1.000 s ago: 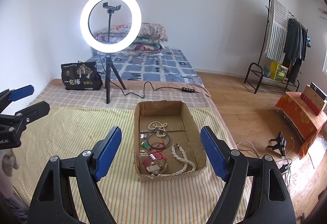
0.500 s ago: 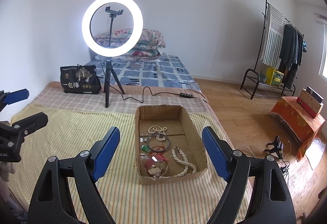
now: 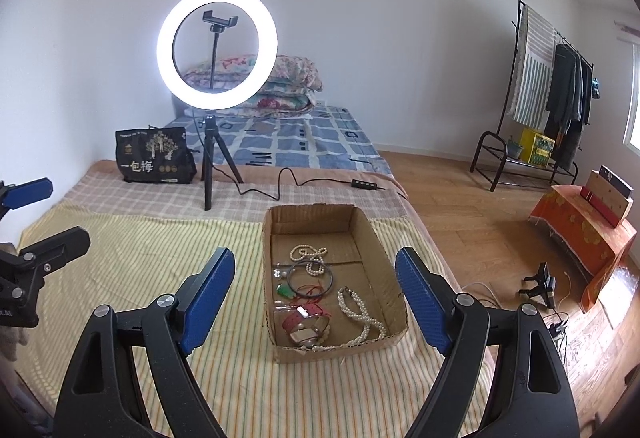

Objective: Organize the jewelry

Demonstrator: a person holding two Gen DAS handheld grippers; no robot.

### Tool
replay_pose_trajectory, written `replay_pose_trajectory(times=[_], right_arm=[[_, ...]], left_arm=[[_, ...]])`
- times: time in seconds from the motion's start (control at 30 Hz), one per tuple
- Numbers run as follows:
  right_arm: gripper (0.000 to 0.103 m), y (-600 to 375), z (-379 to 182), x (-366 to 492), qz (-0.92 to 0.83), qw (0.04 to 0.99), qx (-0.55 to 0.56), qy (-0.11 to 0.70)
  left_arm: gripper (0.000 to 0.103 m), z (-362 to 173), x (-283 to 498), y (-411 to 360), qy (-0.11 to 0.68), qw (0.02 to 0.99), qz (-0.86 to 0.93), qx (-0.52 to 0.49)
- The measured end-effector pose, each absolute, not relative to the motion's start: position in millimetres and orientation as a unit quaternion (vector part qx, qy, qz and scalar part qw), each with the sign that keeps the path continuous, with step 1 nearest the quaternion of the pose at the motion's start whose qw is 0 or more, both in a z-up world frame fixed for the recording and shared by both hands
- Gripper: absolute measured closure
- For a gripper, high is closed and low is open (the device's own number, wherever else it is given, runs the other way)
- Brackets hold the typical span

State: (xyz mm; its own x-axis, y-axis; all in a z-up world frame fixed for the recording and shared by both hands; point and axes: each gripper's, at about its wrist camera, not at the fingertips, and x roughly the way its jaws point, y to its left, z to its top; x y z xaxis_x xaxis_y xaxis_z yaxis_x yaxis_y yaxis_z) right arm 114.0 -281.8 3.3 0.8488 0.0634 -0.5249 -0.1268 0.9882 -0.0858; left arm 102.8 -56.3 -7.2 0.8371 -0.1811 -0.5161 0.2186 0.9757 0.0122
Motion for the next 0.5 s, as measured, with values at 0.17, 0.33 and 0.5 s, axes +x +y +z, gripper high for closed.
replay_pose_trajectory(times=[0.17,0.33,0.5], right_arm=[[0.02,-281.8,4.2,113.2,0.05,0.96,-0.057,0.269],[0.02,-282.3,3.9,113.7,0.05,0.96,-0.056,0.27],[0.02,-282.3,3.9,113.8,0.05,0.96,-0.056,0.27]], left_arm=[[0.0,-6.4,101.9,-57.4,0.263,0.959,-0.101,0.039],[0.0,-5.8,101.8,-57.8,0.263,0.959,-0.102,0.038],[0.0,-5.9,102.0,-57.6,0.265,0.958,-0.104,0.037]])
